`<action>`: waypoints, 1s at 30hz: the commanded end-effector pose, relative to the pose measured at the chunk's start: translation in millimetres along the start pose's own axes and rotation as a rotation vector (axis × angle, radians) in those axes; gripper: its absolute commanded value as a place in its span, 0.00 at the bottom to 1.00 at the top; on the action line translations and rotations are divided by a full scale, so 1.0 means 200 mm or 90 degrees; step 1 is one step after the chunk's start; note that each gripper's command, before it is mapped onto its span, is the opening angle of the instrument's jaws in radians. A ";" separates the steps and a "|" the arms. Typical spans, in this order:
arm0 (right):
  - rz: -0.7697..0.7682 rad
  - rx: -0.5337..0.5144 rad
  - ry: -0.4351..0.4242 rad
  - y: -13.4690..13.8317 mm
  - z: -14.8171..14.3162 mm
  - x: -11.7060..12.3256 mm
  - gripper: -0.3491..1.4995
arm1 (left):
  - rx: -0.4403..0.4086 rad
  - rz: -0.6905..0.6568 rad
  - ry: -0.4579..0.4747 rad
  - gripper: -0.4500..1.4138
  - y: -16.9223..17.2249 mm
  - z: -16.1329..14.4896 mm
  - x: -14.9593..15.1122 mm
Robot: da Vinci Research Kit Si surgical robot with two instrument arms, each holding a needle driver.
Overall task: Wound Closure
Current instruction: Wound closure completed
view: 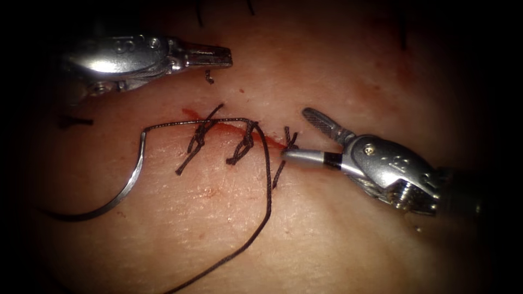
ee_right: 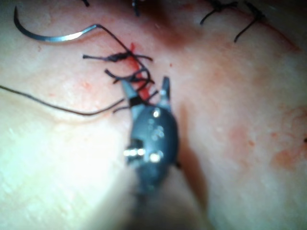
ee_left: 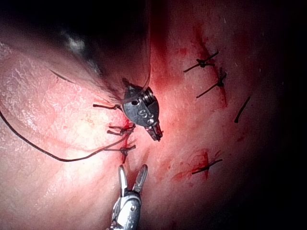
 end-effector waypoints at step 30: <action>0.008 -0.013 0.002 0.006 -0.003 -0.013 0.98 | 0.114 -0.209 -0.010 0.81 -0.048 0.013 -0.093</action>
